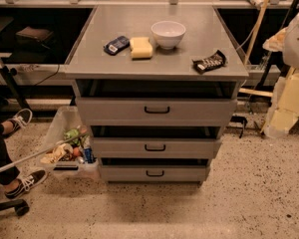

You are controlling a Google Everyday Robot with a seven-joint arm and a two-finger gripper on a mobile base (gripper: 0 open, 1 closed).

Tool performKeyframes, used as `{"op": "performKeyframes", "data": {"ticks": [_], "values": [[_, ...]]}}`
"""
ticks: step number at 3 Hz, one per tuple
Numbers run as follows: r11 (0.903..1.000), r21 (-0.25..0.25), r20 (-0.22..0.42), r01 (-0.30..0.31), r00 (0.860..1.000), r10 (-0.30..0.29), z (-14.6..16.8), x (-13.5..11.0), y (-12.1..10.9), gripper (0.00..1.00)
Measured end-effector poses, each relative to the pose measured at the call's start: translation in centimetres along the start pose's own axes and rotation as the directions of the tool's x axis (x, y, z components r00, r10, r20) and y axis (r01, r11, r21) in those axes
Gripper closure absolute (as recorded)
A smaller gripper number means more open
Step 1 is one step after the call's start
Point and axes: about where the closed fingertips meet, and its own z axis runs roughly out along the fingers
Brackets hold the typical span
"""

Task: Open middle drawer

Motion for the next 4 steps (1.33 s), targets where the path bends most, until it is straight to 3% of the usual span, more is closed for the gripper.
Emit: {"op": "performKeyframes", "data": {"ticks": [1,2,3,4], "values": [[1.0000,0.000,0.000,0.000,1.000,0.000,0.0,0.0,0.0,0.00],[0.9999,-0.008,0.008,0.014,1.000,-0.014,2.0,-0.7,0.4,0.00],[0.9962,-0.087,0.082,0.002,0.997,0.005,8.7,-3.2,2.7,0.00],[0.9795,-0.201,0.153,0.011,0.988,0.021,19.1,-7.7,5.2,0.00]]}}
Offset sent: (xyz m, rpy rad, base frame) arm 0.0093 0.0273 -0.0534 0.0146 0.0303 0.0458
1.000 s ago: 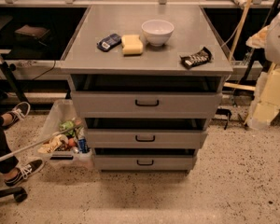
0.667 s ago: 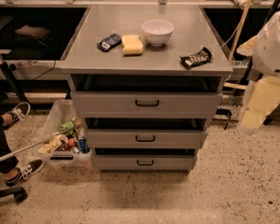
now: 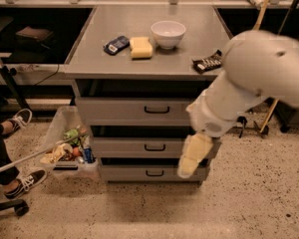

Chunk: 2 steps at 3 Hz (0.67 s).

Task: Open middle drawer

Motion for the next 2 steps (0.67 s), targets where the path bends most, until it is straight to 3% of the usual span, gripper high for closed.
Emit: {"op": "performKeyframes", "data": {"ticks": [1,2], "values": [[0.9991,-0.041,0.067,-0.015,0.998,0.018,8.1,-2.7,-1.5,0.00],[0.9963,-0.050,0.100,-0.070,0.992,0.075,13.5,-4.0,-4.6,0.00]]}}
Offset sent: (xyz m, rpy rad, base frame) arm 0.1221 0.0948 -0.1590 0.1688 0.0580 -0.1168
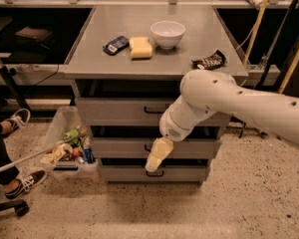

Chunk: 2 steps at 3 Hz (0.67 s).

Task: Open middle drawer

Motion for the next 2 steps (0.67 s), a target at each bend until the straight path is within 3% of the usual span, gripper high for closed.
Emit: {"op": "performKeyframes", "data": {"ticks": [2], "values": [[1.0000,-0.009,0.000,-0.001,1.000,0.001,0.45,0.12,0.18,0.00]]}}
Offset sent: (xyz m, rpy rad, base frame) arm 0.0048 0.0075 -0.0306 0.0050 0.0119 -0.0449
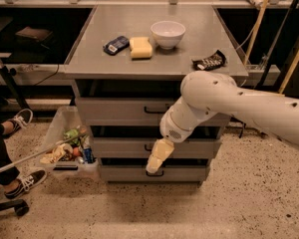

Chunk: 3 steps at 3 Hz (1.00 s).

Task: Open middle drawer

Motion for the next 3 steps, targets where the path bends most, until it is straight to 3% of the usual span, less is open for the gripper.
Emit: {"op": "performKeyframes", "data": {"ticks": [1,2,3], "values": [[0.9987,0.019,-0.001,-0.048,0.999,0.048,3.7,0.8,-1.2,0.00],[0.9833,0.023,0.059,-0.180,0.982,0.179,10.6,3.2,-5.1,0.00],[0.9680,-0.057,0.149,-0.245,0.957,0.250,16.2,2.9,-8.1,0.00]]}}
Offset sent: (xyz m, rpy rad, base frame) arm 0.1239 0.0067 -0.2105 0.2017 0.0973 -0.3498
